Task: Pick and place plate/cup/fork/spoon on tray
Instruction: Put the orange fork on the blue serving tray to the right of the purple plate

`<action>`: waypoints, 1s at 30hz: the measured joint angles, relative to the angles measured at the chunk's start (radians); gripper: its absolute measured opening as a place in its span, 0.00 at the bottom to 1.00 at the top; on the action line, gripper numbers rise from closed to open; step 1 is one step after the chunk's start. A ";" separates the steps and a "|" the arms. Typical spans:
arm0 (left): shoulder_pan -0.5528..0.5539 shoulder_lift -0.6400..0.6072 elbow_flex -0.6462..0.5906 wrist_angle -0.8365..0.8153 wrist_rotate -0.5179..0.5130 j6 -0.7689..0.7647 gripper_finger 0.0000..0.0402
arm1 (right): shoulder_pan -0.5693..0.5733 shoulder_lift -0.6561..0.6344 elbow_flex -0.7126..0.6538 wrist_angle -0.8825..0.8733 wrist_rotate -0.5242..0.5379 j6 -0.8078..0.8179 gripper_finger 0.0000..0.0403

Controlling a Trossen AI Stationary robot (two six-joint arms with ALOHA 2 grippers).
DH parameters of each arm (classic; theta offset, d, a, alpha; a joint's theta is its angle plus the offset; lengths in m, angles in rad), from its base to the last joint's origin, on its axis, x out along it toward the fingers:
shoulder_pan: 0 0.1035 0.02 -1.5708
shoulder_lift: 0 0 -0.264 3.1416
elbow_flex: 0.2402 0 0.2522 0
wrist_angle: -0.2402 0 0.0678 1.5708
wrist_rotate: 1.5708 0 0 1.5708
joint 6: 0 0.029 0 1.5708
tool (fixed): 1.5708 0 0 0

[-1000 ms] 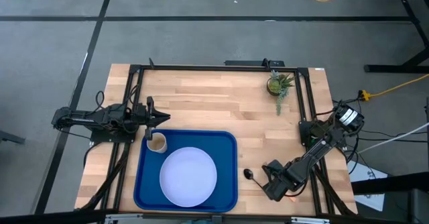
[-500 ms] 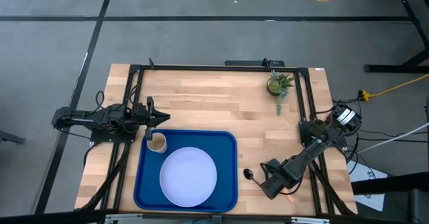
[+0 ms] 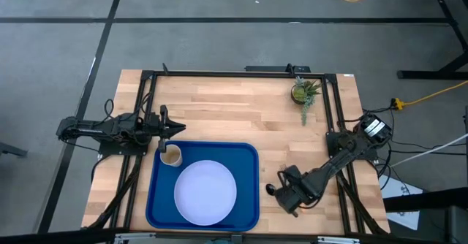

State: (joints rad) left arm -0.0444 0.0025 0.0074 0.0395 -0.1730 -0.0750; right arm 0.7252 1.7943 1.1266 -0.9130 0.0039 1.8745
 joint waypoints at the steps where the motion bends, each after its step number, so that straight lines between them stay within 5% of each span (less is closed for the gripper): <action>1: 0.000 0.000 0.000 0.000 0.000 0.000 0.08 | 0.002 0.000 0.029 -0.042 -0.004 0.006 0.12; 10: 0.000 0.000 0.000 0.000 0.000 0.000 0.08 | -0.037 -0.003 0.267 -0.203 0.161 0.002 0.12; 20: 0.000 0.000 0.000 0.000 0.000 0.000 0.08 | -0.187 0.029 0.214 0.159 0.190 -0.138 0.12; 30: 0.000 0.000 0.000 0.000 0.000 0.000 0.08 | -0.244 0.146 0.214 0.430 0.115 -0.071 0.12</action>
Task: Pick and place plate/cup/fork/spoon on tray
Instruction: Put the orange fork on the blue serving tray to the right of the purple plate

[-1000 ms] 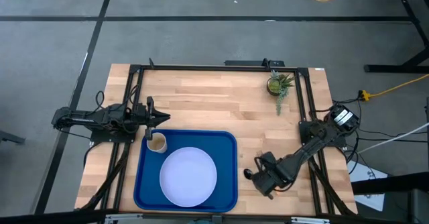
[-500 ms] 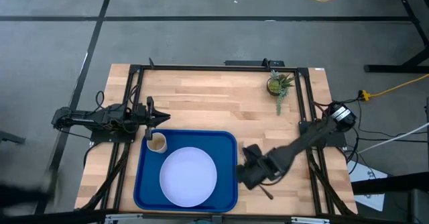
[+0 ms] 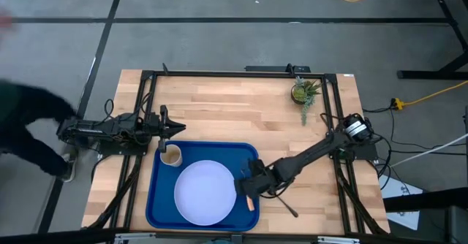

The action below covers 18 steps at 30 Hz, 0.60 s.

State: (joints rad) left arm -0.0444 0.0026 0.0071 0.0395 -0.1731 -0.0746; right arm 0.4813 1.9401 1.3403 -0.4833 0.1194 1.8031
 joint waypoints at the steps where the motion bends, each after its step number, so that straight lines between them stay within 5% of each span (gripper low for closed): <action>1: 0.000 0.000 0.000 0.000 0.000 0.000 0.08 | 0.000 0.009 0.000 0.003 -0.010 0.013 0.12; 13: 0.000 0.000 0.000 0.000 0.000 0.000 0.08 | 0.006 0.029 0.000 -0.010 0.068 0.130 0.13; 18: 0.000 0.000 0.000 0.000 0.000 0.000 0.08 | 0.008 0.068 0.000 -0.004 -0.013 0.134 0.13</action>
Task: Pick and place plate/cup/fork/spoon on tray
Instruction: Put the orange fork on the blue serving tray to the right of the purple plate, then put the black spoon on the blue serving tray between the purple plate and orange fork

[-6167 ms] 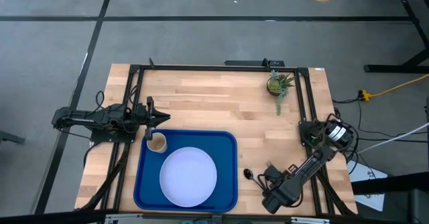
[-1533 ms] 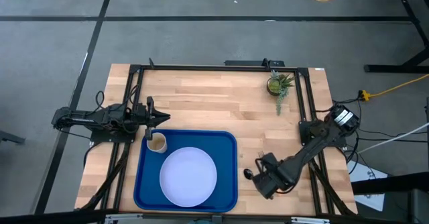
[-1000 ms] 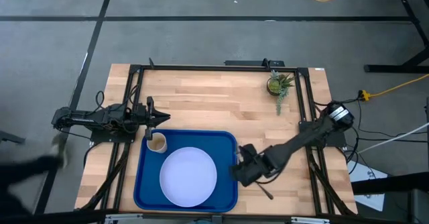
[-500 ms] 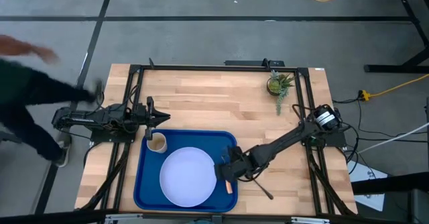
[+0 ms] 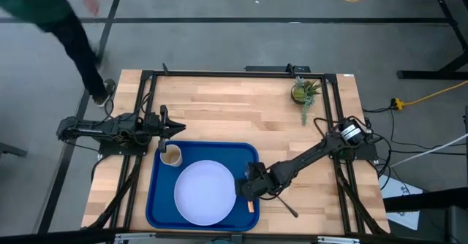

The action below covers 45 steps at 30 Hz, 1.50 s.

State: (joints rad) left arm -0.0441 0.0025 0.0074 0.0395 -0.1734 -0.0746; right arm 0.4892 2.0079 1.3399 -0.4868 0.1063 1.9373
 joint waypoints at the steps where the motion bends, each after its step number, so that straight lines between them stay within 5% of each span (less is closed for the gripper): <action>1: 0.000 0.000 0.000 0.000 0.000 0.000 0.08 | 0.000 0.004 0.000 0.001 -0.020 0.000 0.13; 31: 0.000 0.000 0.000 0.000 0.000 0.000 0.08 | 0.013 0.006 0.021 -0.074 0.015 -0.006 0.23; 40: 0.000 0.000 0.000 0.000 0.000 0.000 0.08 | 0.027 0.001 0.332 -0.642 0.067 -0.193 0.23; 45: 0.000 0.000 0.000 0.000 0.000 0.000 0.08 | 0.066 0.001 0.414 -0.793 -0.172 -0.187 0.23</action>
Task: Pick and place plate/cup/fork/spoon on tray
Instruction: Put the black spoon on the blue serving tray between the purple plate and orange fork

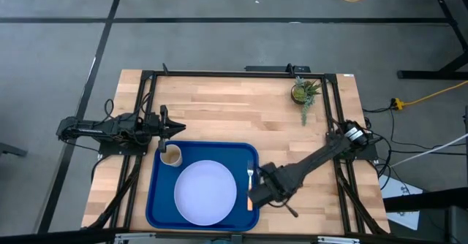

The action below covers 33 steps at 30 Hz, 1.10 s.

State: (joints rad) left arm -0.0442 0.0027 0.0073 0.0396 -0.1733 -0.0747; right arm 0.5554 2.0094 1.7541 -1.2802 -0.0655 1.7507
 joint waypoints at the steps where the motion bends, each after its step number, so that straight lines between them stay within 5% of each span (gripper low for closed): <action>1: 0.000 0.000 0.000 0.000 0.000 0.000 0.08 | 0.014 0.000 0.000 -0.002 -0.011 0.000 0.23; 14: 0.000 0.000 0.000 0.000 0.000 0.000 0.08 | 0.150 0.001 -0.128 0.016 0.061 0.002 0.23; 23: 0.000 0.000 0.000 0.000 0.000 0.000 0.08 | 0.156 0.002 -0.316 0.298 0.037 -0.005 0.23; 33: 0.000 0.000 0.000 0.000 0.000 0.000 0.08 | 0.156 0.002 -0.387 0.335 0.044 -0.111 0.23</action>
State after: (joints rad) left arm -0.0443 0.0025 0.0073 0.0396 -0.1732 -0.0748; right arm 0.7113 2.0109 1.3670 -0.9450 -0.0216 1.6400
